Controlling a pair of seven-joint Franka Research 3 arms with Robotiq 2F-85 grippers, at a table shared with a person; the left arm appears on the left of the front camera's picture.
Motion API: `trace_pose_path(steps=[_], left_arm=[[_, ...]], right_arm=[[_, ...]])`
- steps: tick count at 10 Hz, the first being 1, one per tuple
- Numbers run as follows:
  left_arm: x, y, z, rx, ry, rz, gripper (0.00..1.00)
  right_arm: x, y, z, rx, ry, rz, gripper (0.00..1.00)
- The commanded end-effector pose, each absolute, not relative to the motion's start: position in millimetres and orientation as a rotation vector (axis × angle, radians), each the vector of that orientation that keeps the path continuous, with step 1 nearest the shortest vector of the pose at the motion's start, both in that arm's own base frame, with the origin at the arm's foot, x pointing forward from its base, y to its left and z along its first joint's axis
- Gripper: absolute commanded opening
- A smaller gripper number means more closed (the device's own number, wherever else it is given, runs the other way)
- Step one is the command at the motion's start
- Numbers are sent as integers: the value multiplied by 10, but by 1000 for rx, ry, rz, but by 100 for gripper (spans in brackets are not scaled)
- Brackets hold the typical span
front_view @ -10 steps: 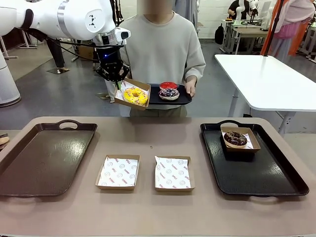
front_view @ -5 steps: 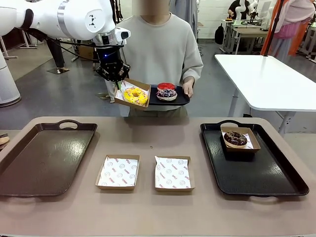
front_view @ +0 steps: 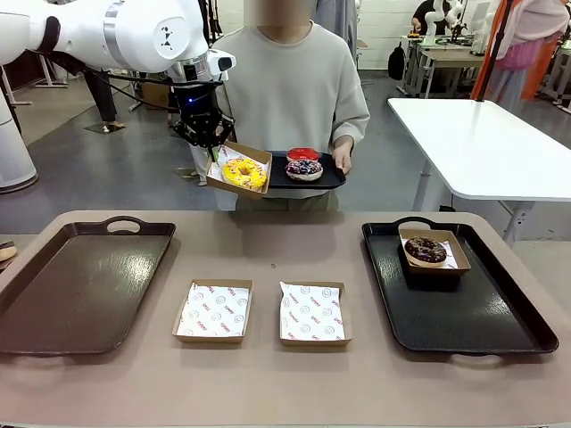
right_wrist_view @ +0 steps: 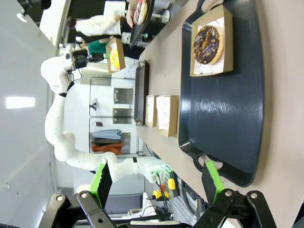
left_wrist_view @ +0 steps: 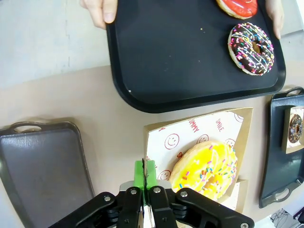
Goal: Individually package the donuts and arrange them on the tray.
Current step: Place the picked Paper togo box on the Handle tray while simultaneously picking up another Paper togo box from the table with the other hand.
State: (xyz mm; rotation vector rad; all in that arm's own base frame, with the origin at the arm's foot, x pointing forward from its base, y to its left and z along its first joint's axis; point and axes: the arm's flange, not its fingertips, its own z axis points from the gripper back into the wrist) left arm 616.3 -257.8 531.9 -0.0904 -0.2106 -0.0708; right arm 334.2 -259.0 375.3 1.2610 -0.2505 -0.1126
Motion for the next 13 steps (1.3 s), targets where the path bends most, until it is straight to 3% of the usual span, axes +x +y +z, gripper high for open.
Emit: trace_pose_path(steps=[1, 6, 13], left_arm=[[6000, -2381, 5397, -115, -226, -78, 1], [5473, -1579, 5474, -139, -202, -80, 1], [4992, -622, 5077, -156, -209, -24, 1]], right_arm=[[3490, -2343, 3928, 1180, -172, -67, 100], [4122, -1267, 4315, 910, -50, 15, 100], [4566, 432, 4115, 607, 34, 115, 100]])
